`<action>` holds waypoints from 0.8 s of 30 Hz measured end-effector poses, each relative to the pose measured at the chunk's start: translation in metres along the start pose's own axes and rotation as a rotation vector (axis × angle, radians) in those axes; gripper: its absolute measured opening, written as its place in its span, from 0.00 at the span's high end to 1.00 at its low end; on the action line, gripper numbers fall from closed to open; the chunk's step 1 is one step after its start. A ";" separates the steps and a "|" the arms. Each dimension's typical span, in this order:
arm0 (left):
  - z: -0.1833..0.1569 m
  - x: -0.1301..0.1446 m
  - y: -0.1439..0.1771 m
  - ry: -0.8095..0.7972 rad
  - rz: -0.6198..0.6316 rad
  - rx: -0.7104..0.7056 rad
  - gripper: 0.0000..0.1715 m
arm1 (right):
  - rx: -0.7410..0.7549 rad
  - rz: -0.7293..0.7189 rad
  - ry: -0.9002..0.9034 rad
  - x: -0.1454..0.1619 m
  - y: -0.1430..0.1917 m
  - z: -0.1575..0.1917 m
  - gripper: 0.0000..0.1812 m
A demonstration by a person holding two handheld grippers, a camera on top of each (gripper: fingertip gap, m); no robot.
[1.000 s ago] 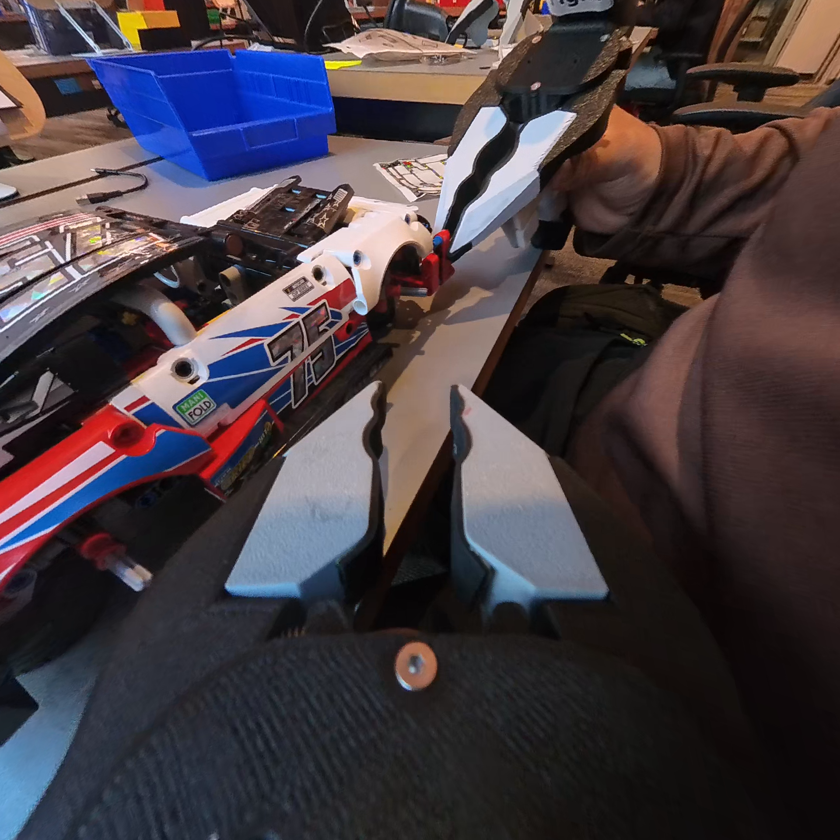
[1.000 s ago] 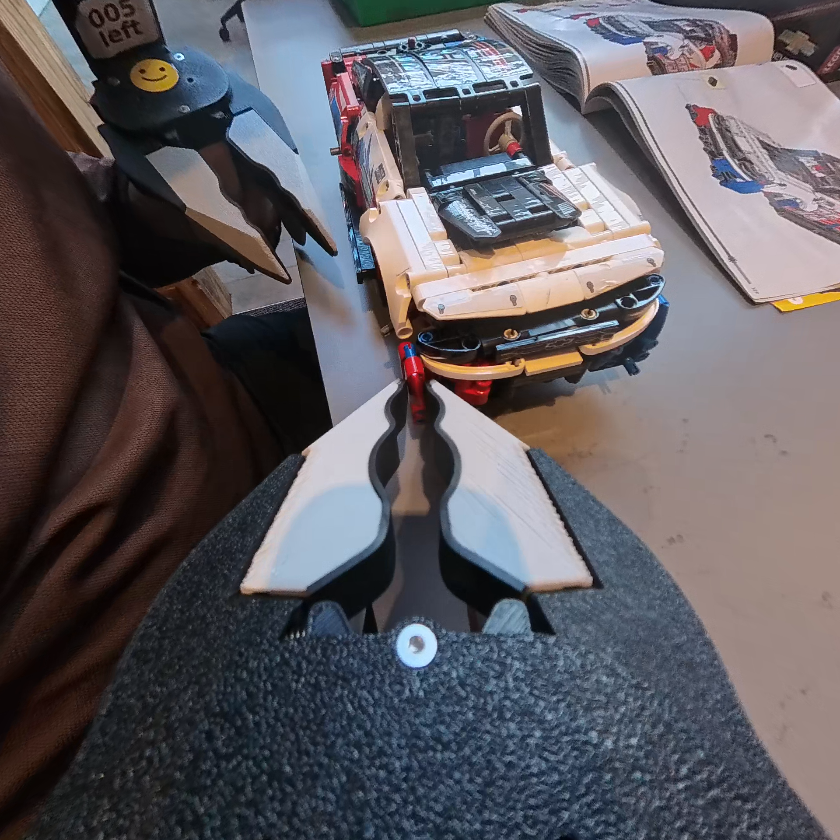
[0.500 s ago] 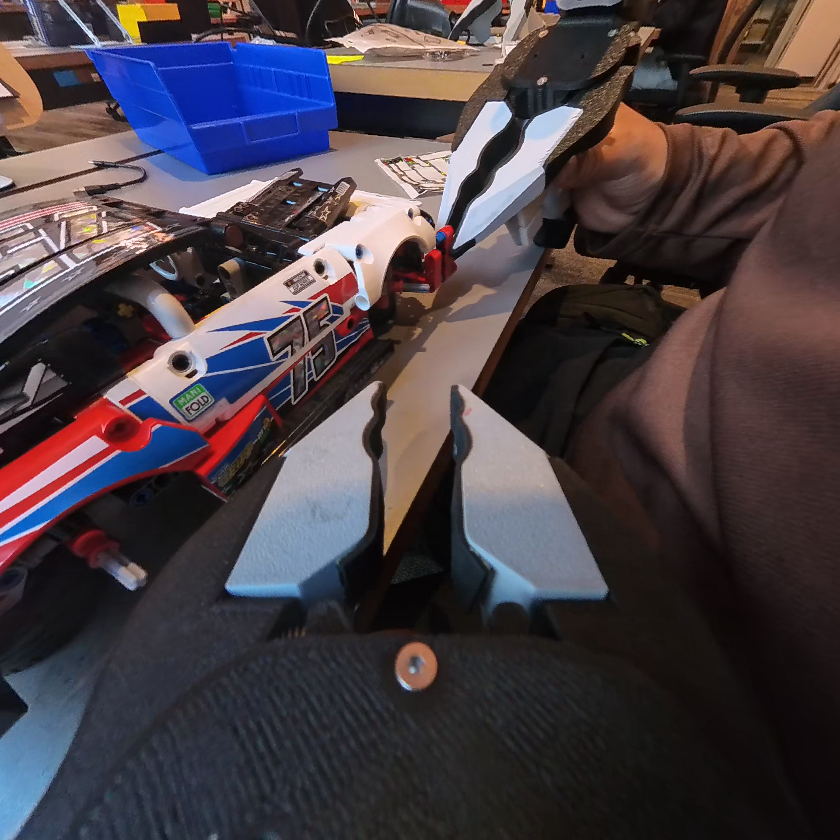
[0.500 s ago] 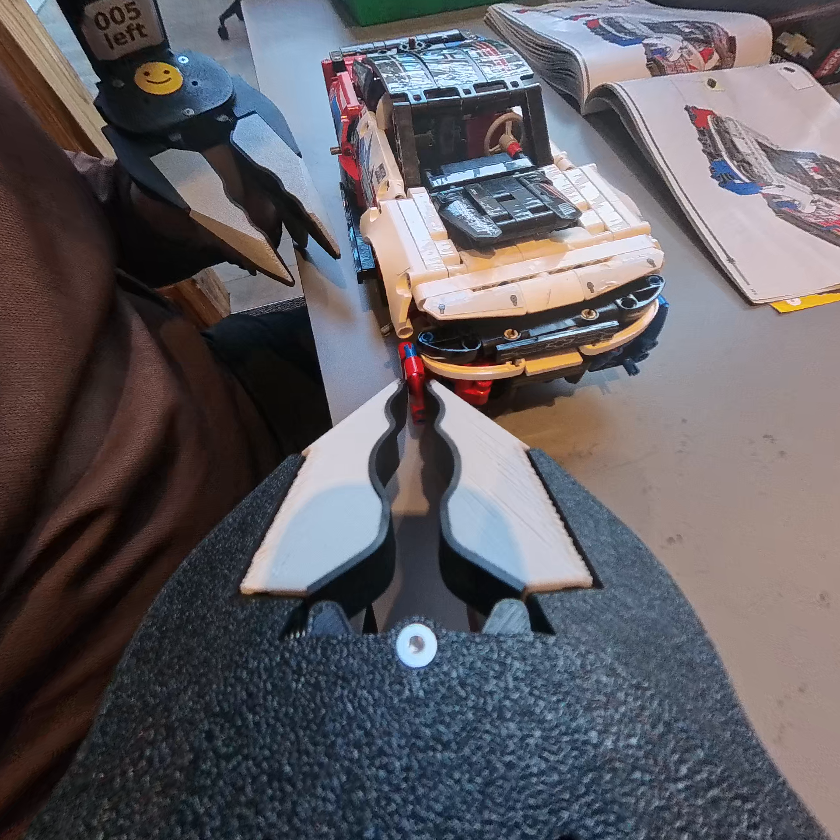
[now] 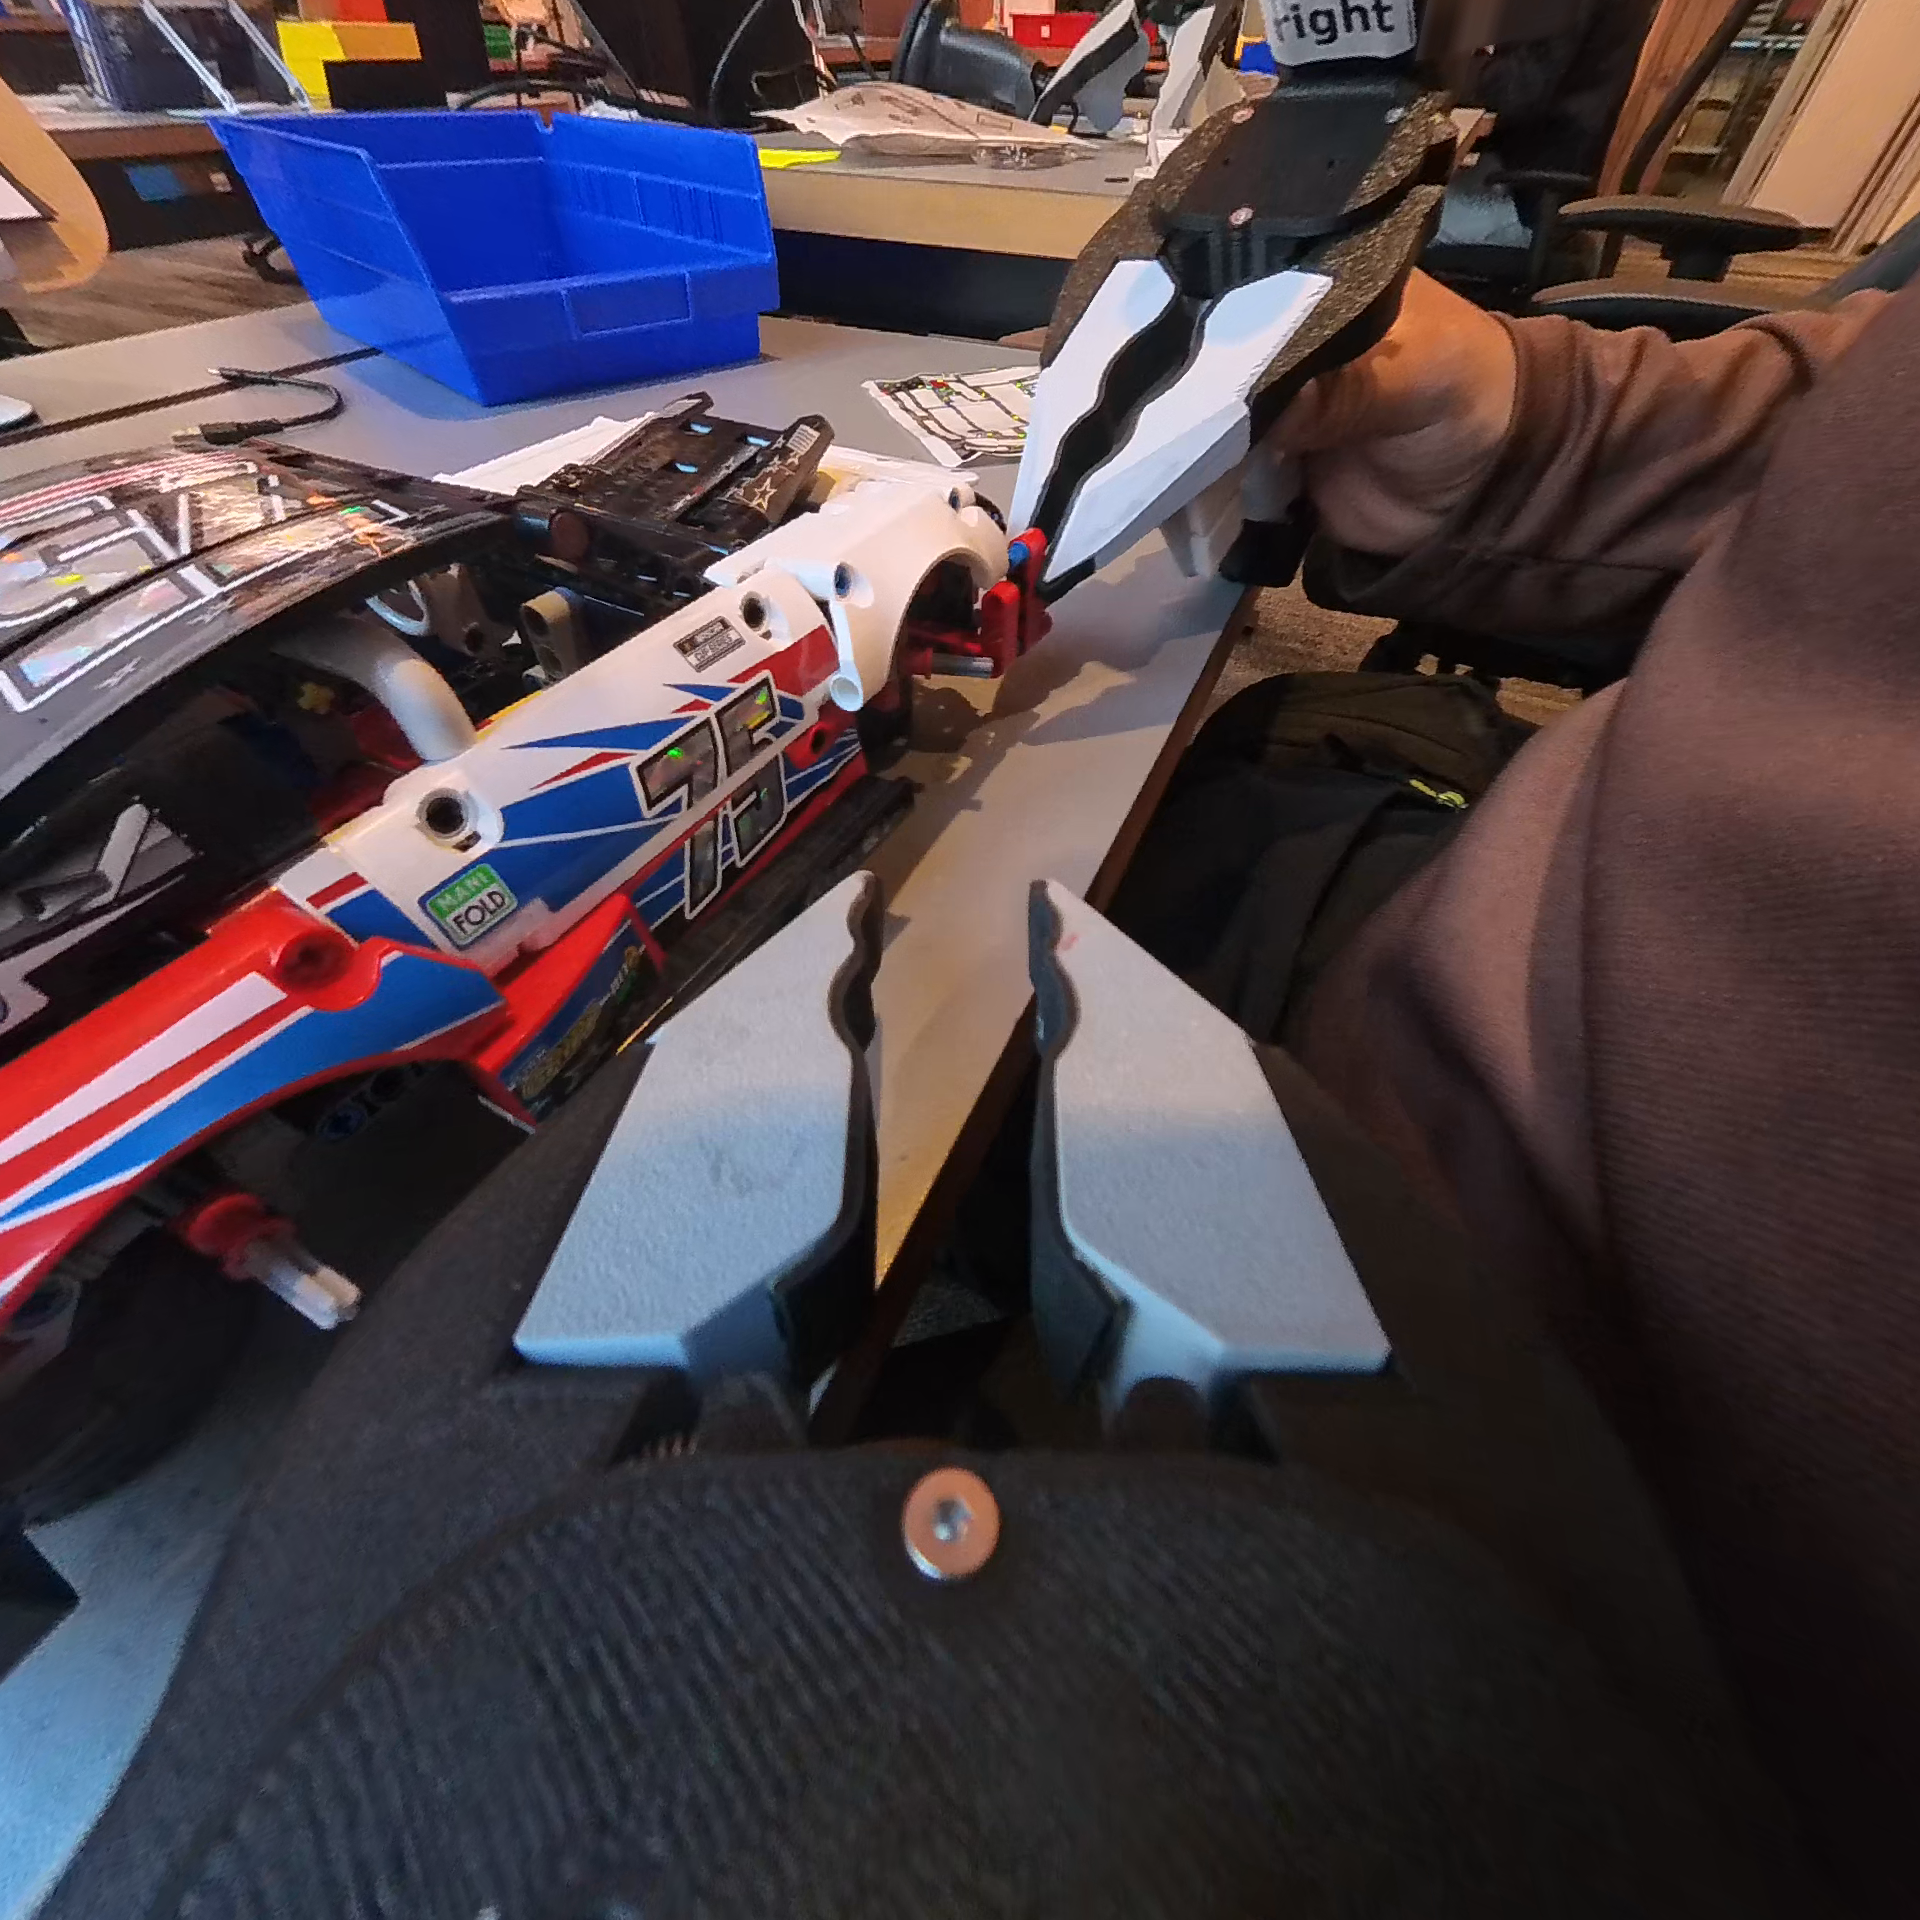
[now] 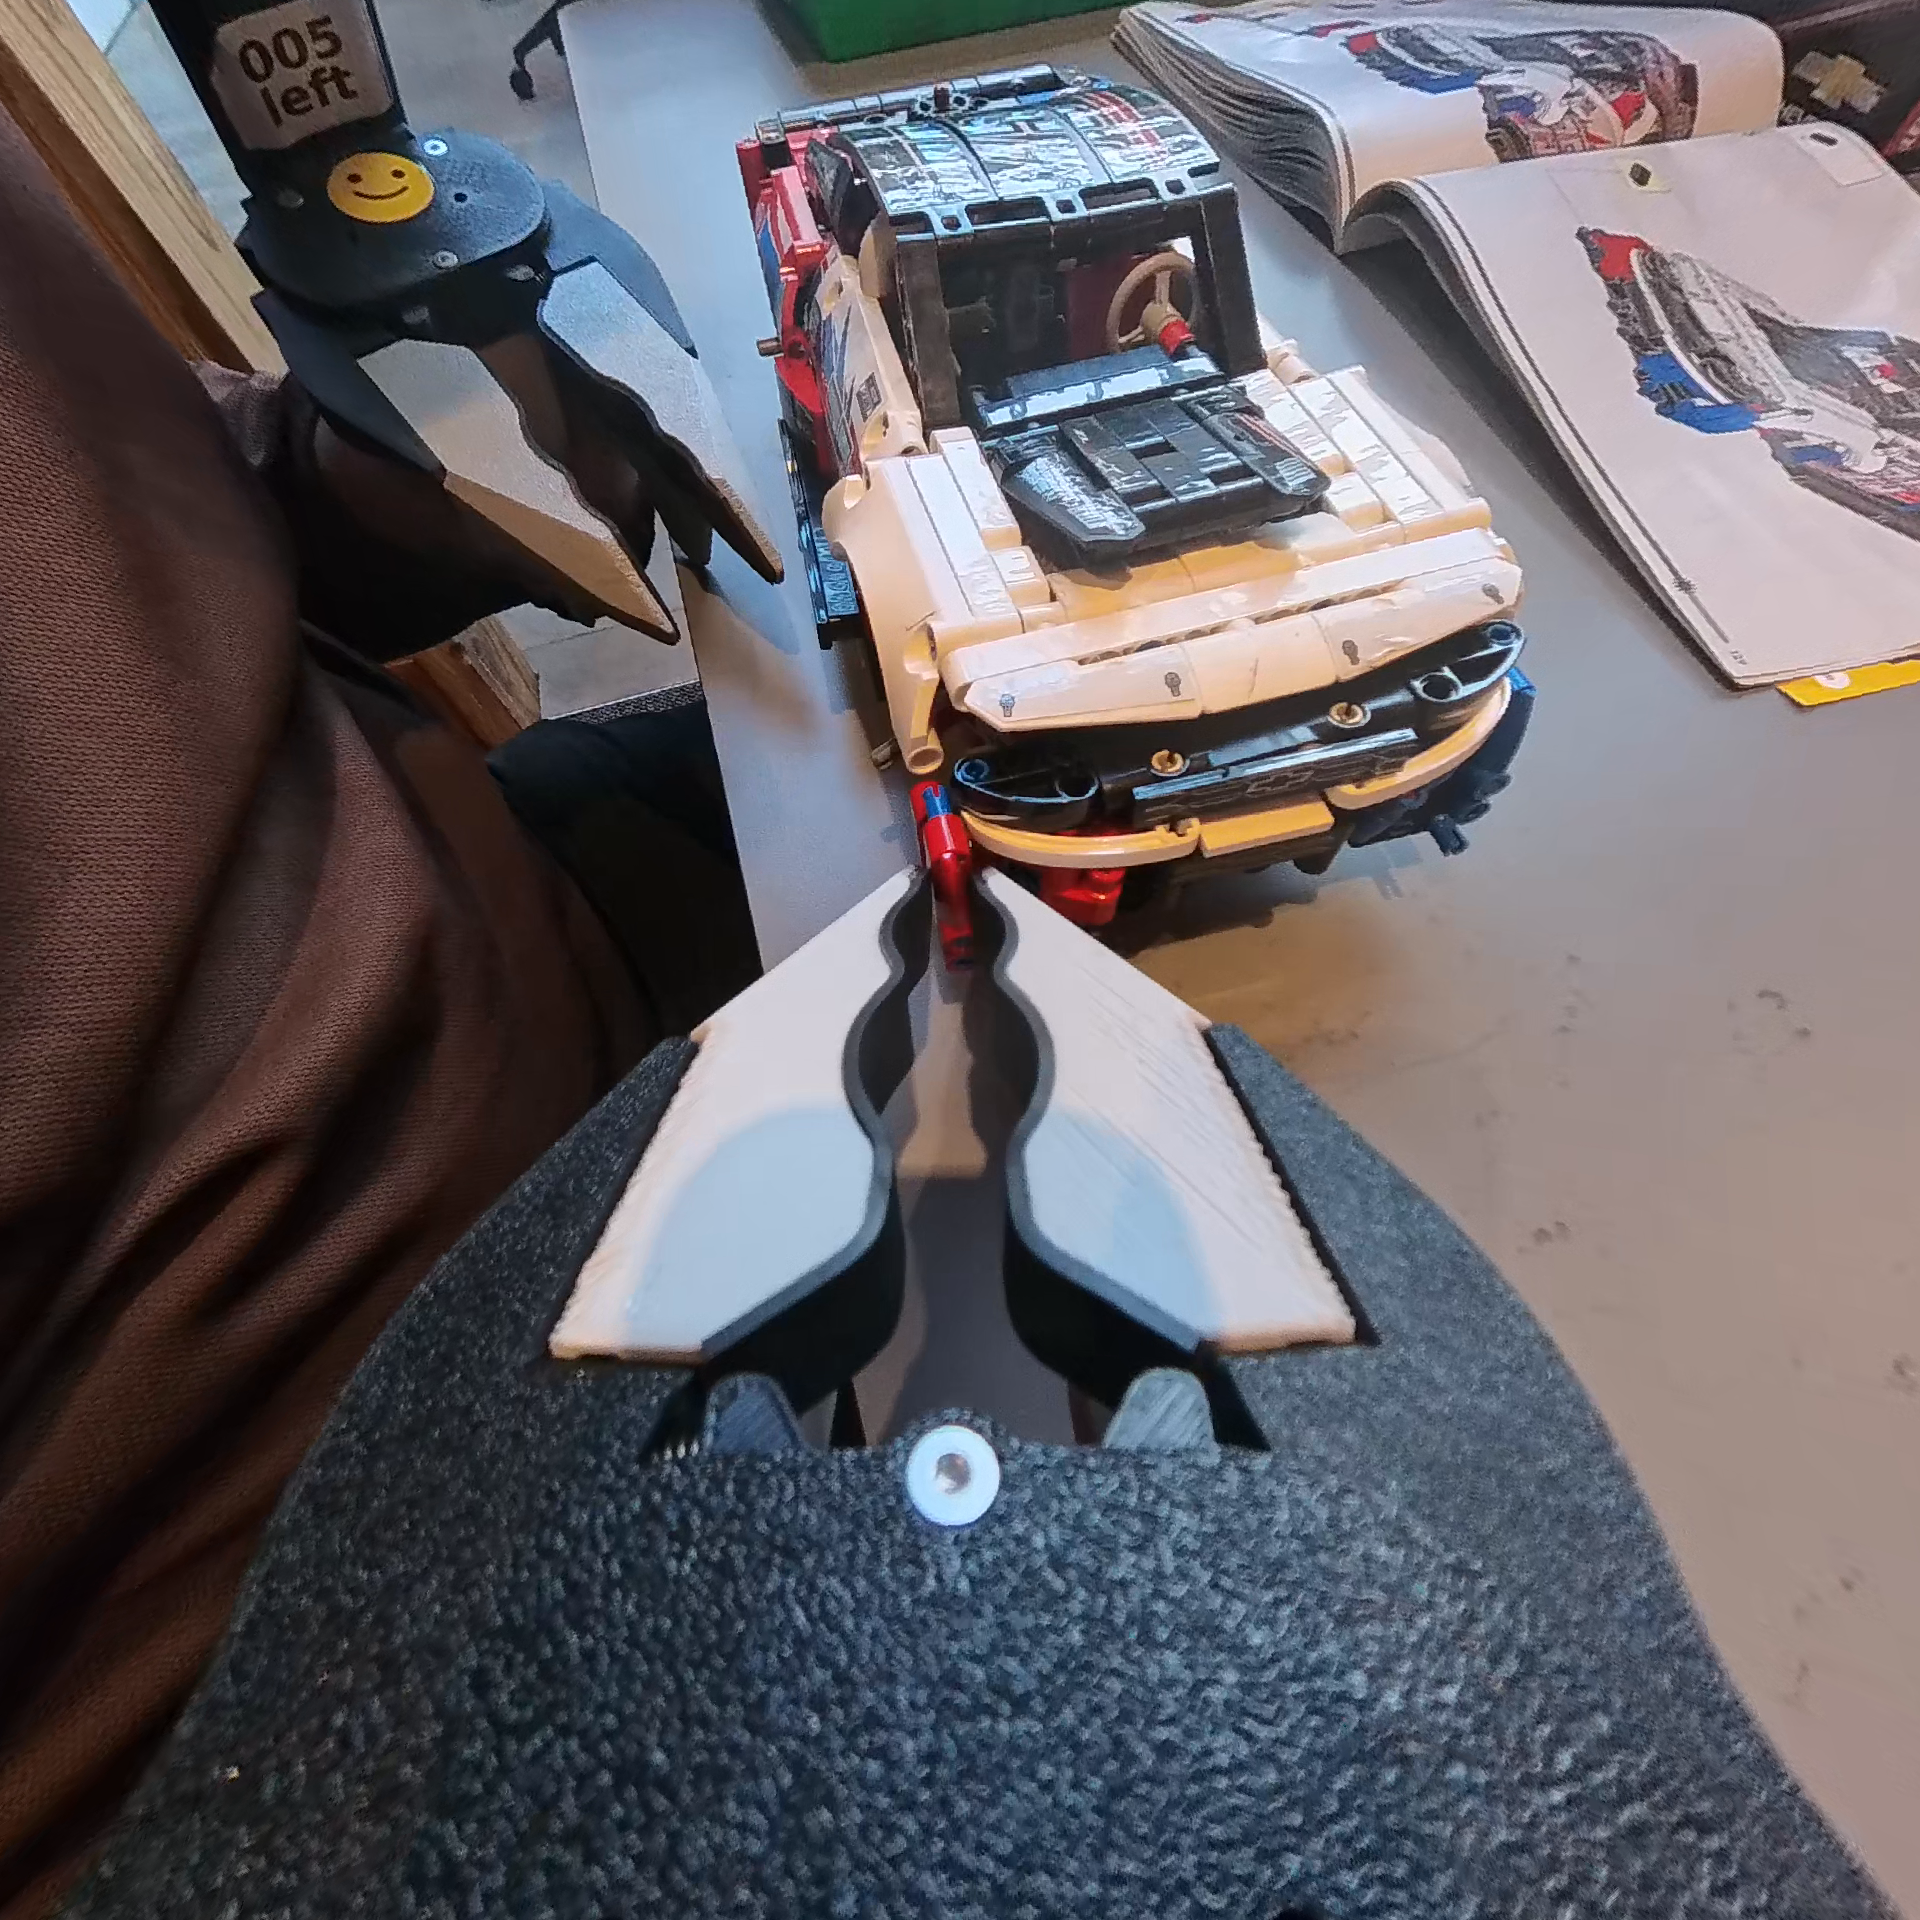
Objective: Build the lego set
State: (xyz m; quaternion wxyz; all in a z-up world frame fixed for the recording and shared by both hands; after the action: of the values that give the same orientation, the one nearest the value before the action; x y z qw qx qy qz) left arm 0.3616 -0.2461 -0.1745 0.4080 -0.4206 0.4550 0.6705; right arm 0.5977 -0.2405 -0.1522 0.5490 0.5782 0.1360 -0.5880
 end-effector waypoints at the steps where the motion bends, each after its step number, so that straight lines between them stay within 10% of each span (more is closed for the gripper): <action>1: 0.000 0.000 0.000 0.001 -0.001 0.000 0.85 | 0.000 0.000 -0.001 0.000 0.000 0.000 0.97; 24: -0.009 -0.029 -0.016 0.063 -0.028 0.004 0.84 | 0.001 -0.006 -0.008 -0.001 0.000 0.000 0.97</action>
State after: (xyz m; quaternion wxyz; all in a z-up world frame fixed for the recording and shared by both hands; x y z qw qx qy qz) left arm 0.3869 -0.2553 -0.1537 0.4037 -0.4470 0.4631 0.6502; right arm 0.5976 -0.2403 -0.1516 0.5475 0.5759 0.1352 -0.5919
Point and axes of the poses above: each gripper's, where its closed fingertips meet, y back along the fingers, x out of its underside, z = x × y across the jaws, the point moved 8 cm from there along y, back along the fingers, and after that the axes turned 15 degrees about -y, right-handed, at the moved point
